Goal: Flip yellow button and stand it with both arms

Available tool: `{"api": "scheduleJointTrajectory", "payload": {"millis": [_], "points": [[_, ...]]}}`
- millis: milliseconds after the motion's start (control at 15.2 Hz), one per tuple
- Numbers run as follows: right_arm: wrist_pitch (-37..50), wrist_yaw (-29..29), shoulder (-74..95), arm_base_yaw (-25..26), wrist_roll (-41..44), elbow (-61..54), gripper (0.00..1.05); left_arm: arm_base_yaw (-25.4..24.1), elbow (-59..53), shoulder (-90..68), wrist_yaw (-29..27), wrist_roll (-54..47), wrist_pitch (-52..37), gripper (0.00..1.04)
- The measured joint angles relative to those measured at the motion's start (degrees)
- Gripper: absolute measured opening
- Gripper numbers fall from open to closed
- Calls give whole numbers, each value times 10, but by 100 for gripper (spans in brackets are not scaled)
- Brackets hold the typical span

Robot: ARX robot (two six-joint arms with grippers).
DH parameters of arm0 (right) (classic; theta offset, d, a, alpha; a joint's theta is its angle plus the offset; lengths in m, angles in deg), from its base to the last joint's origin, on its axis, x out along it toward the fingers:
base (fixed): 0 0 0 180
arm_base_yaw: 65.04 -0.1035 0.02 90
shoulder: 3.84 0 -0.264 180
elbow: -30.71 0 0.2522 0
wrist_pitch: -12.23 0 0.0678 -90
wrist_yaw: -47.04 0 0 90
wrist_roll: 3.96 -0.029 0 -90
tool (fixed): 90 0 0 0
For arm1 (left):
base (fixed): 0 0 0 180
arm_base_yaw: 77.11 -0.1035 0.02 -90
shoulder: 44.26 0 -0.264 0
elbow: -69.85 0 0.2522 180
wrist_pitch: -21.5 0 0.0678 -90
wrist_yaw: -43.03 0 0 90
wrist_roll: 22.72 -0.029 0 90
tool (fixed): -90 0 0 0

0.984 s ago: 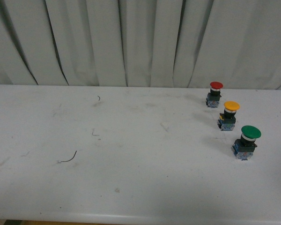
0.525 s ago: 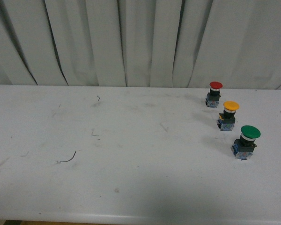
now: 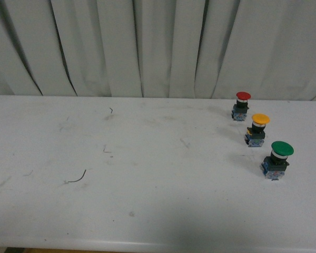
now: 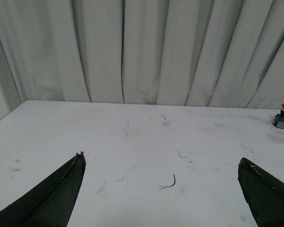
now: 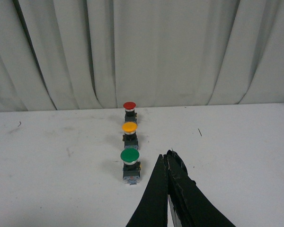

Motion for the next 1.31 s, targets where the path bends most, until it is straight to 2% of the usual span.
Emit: {"api": "scheduleJointTrajectory", "payload": {"millis": [66, 590, 656, 721, 852, 918, 984, 1049, 1180, 1311], "points": [[16, 0, -9, 0, 0, -12, 2, 0, 0, 0, 0, 0, 0, 98], [-26, 0, -50, 0, 0, -17, 2, 0, 0, 0, 0, 0, 0, 98], [-45, 0, -64, 0, 0, -17, 2, 0, 0, 0, 0, 0, 0, 98], [-134, 0, -125, 0, 0, -16, 2, 0, 0, 0, 0, 0, 0, 98], [-138, 0, -157, 0, 0, -16, 2, 0, 0, 0, 0, 0, 0, 98], [-138, 0, -156, 0, 0, -16, 18, 0, 0, 0, 0, 0, 0, 98], [-138, 0, -156, 0, 0, -16, 44, 0, 0, 0, 0, 0, 0, 98], [-138, 0, -156, 0, 0, -16, 53, 0, 0, 0, 0, 0, 0, 98], [-138, 0, -156, 0, 0, -16, 64, 0, 0, 0, 0, 0, 0, 98], [-138, 0, -156, 0, 0, -16, 84, 0, 0, 0, 0, 0, 0, 98]]}}
